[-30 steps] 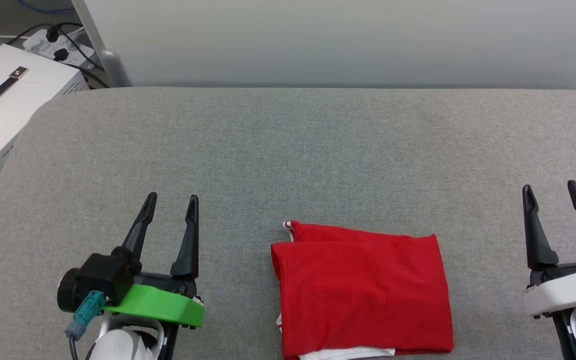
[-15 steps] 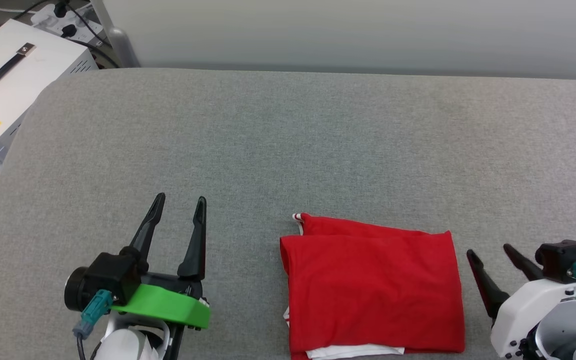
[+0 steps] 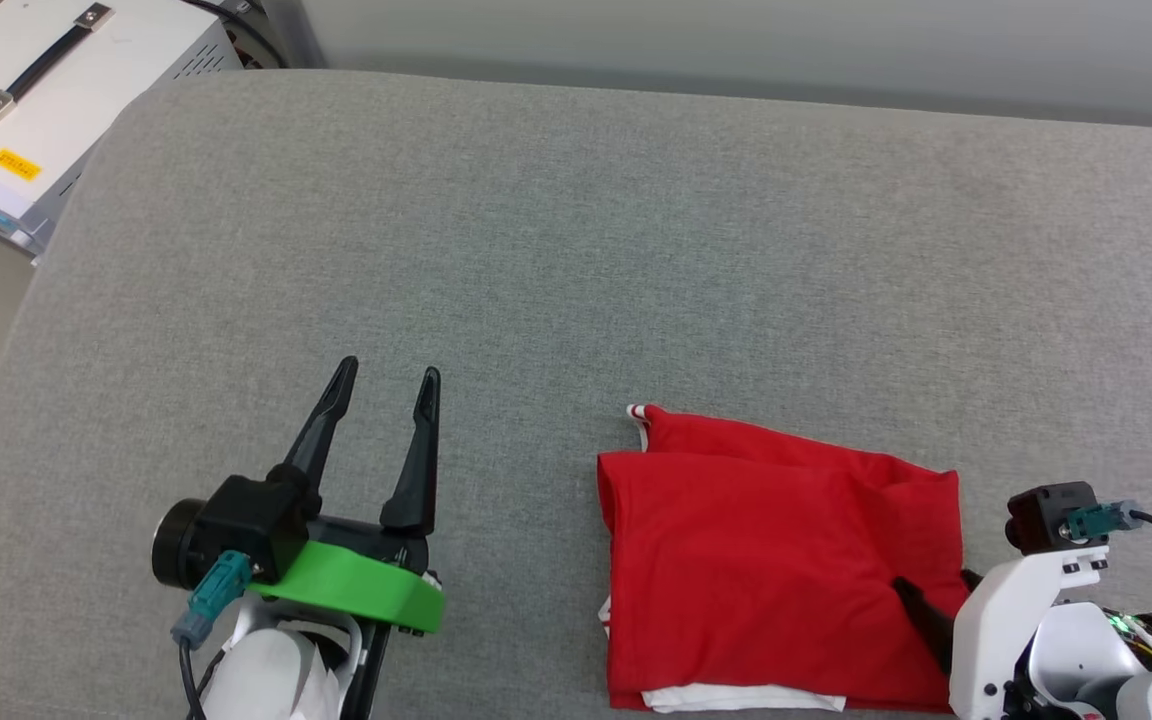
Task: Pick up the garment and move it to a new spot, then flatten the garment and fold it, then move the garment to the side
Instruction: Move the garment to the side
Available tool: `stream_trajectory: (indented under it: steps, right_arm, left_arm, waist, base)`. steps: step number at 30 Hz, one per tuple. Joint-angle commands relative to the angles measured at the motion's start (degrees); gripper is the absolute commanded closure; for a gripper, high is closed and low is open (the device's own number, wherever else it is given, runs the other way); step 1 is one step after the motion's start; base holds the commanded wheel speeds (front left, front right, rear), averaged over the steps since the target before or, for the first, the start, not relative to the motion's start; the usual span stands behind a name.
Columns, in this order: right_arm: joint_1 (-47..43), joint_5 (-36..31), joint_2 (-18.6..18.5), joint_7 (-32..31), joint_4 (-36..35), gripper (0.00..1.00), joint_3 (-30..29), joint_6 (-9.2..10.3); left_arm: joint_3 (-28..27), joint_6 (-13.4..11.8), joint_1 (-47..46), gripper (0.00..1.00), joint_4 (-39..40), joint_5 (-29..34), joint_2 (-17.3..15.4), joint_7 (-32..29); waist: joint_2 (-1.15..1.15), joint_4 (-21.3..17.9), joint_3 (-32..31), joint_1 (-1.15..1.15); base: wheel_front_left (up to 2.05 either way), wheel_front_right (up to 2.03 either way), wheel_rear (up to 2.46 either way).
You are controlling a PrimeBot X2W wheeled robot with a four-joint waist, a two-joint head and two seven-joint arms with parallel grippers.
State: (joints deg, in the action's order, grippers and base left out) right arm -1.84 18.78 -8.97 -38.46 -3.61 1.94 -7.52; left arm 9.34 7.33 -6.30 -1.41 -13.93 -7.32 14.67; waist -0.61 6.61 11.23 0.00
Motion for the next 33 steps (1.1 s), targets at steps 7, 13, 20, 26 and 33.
stream_trajectory:
  steps: [7,13,20,26,33]
  right_arm:
    - [1.4,-1.0,-0.3,-3.4,4.6,0.0,2.9,0.03]
    - [2.7,-2.3,-2.4,-1.0,5.8,1.0,4.8,0.03]
    - [5.7,-3.8,-6.5,3.0,4.3,1.0,8.4,0.03]
    - [9.9,-6.4,-15.0,6.0,0.0,1.0,14.1,0.03]
    - [16.8,-7.7,-28.9,5.6,-2.1,1.0,18.4,0.03]
  left_arm:
    - [0.4,0.2,-1.1,0.0,-0.7,0.5,0.3,0.3]
    - [0.9,0.2,-1.1,0.0,-1.2,0.5,0.3,0.3]
    - [2.5,0.2,-0.3,0.0,-1.9,0.8,0.2,0.3]
    - [4.0,0.2,0.0,0.0,-1.7,1.0,-0.3,0.3]
    - [8.5,0.2,-1.9,0.0,-1.3,1.4,-0.9,0.3]
  waist:
    - [0.61,1.5,1.0,0.0]
    - [0.61,0.9,0.6,0.0]
    - [0.61,-2.7,-0.7,0.0]
    - [0.61,-8.1,-1.0,0.0]
    - [0.61,-18.1,2.9,0.0]
  base:
    - [0.0,0.0,0.0]
    - [0.0,0.0,0.0]
    - [0.0,0.0,0.0]
    - [0.0,0.0,0.0]
    - [0.0,0.0,0.0]
